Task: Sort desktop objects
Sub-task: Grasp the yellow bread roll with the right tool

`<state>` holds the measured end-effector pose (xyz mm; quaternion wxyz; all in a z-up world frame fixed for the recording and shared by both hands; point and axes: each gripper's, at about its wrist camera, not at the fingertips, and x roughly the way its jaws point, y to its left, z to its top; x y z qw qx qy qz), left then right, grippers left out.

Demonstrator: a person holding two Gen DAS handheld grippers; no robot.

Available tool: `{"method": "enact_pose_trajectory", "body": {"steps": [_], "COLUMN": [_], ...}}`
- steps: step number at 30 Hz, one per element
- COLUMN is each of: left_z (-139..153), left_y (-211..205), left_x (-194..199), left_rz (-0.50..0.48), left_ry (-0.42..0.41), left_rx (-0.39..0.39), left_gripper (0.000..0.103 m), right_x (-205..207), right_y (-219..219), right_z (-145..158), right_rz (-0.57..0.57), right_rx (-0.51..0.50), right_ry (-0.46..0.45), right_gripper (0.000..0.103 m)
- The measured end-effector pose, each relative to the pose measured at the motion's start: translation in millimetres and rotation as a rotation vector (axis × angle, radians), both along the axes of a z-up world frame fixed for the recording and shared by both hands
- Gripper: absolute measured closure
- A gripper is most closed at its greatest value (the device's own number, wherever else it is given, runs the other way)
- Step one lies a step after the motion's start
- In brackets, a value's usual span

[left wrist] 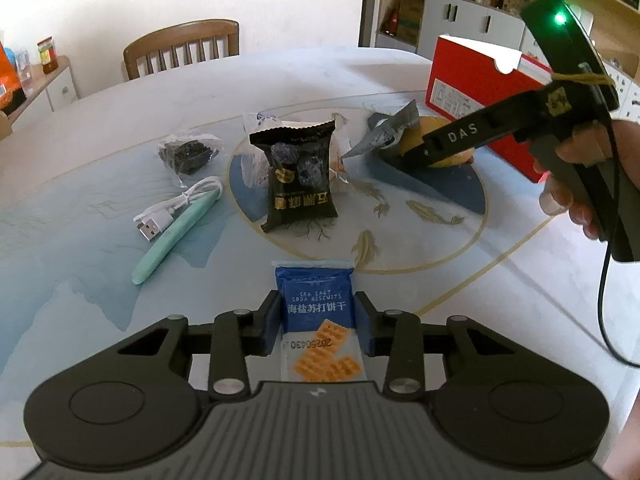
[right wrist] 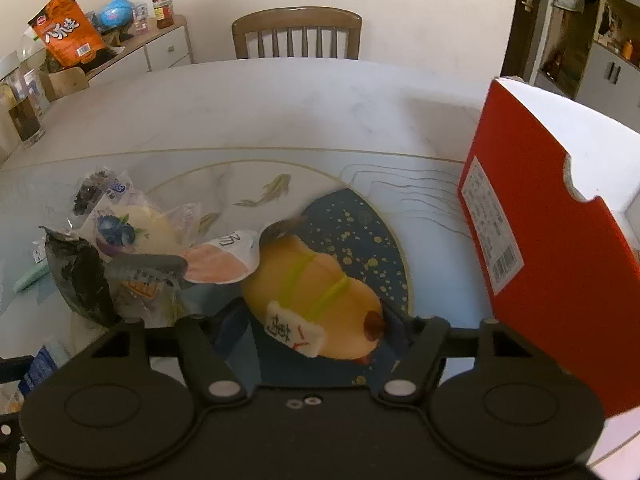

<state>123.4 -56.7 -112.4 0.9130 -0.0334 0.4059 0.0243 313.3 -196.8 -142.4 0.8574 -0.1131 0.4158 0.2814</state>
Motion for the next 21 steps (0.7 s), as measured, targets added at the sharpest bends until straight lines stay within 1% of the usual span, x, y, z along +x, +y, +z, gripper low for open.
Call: {"method": "enact_pose_trajectory", "body": {"steps": [6,21], "left_z": [1,2], "left_y": [2,7], "left_x": [1,1], "left_rz": [-0.004,0.010], "left_ry": [-0.002,-0.001], "left_rx": [-0.019,-0.061], "left_gripper": [0.067,0.067], "right_x": [-6,-34], "right_y": [-10,-47], "right_z": [0,8], "right_rz": [-0.028,-0.090], "right_rx": [0.010,0.028], "right_ry": [0.036,0.053], "right_gripper": [0.036,0.038]}}
